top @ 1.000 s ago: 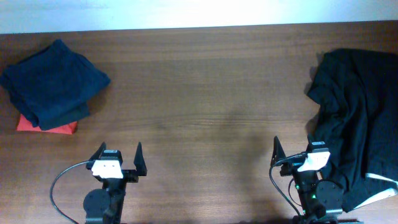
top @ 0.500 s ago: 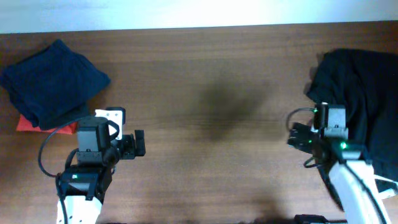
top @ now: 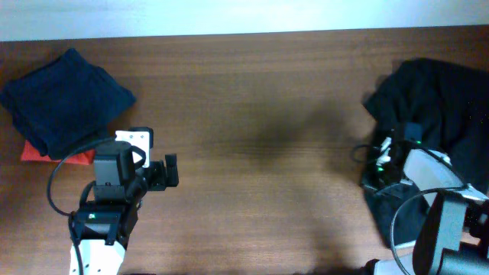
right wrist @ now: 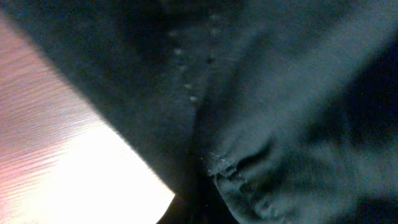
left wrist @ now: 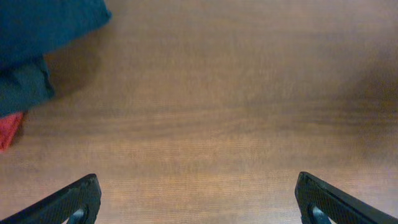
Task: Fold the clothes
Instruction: 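Grasp the black trousers with the right gripper and drag them toward the table center, then grasp the trouser waistband with the left gripper and spread the trousers flat with both grippers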
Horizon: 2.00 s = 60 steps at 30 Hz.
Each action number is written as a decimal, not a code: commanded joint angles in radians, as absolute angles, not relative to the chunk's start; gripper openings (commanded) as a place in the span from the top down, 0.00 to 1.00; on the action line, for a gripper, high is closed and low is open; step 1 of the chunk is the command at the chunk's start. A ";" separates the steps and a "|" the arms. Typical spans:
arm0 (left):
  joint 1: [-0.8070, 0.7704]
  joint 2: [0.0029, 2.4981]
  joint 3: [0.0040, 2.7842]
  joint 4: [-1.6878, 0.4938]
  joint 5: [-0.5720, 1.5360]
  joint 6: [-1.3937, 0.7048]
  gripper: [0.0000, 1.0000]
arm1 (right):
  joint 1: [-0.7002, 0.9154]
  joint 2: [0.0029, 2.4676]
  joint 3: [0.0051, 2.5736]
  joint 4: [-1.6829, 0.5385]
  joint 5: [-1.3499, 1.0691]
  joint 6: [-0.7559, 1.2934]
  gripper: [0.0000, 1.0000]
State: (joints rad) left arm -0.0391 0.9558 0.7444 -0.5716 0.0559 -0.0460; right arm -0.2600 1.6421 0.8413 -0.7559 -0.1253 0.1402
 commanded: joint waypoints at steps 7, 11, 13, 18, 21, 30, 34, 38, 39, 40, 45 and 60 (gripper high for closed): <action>-0.045 0.988 0.766 -0.376 0.126 -0.037 0.01 | 0.326 1.551 1.120 -0.575 -0.423 0.225 0.42; -0.045 0.997 0.766 -0.381 0.275 -0.037 0.01 | 0.210 1.530 1.305 -1.019 -0.069 0.218 0.01; -0.045 1.007 0.766 -0.382 0.376 -0.038 0.01 | 0.123 1.494 1.321 -1.079 -0.096 0.223 0.01; -0.112 1.312 0.766 -0.386 0.659 -0.120 0.02 | -0.134 1.454 1.321 -1.229 -0.165 0.217 0.01; -0.306 1.549 0.766 -0.405 0.693 -0.120 0.11 | -0.153 1.454 1.321 -1.240 -0.165 0.218 0.01; -0.435 1.686 0.793 -0.389 0.571 -0.168 0.99 | -0.153 1.454 1.321 -1.258 -0.142 0.218 0.01; -0.138 1.684 1.152 -0.556 0.280 -0.167 0.99 | -0.153 1.454 1.320 -1.272 -0.085 0.218 0.01; 0.012 1.687 1.300 -0.578 0.374 -0.167 0.01 | -0.153 1.456 1.320 -1.267 -0.084 0.218 0.01; -0.002 1.689 1.297 -0.617 0.373 -0.167 0.01 | -0.153 1.456 1.320 -1.262 -0.085 0.218 0.01; -0.020 1.691 1.291 -0.633 0.365 -0.163 0.01 | -0.153 1.456 1.320 -1.261 -0.085 0.218 0.01; -0.130 1.855 1.279 -0.507 0.261 -0.089 0.04 | -0.153 1.456 1.320 -1.267 -0.085 0.218 0.01; -0.113 1.848 1.348 -0.776 0.416 -0.089 1.00 | -0.153 1.474 1.319 -1.267 -0.073 0.219 0.01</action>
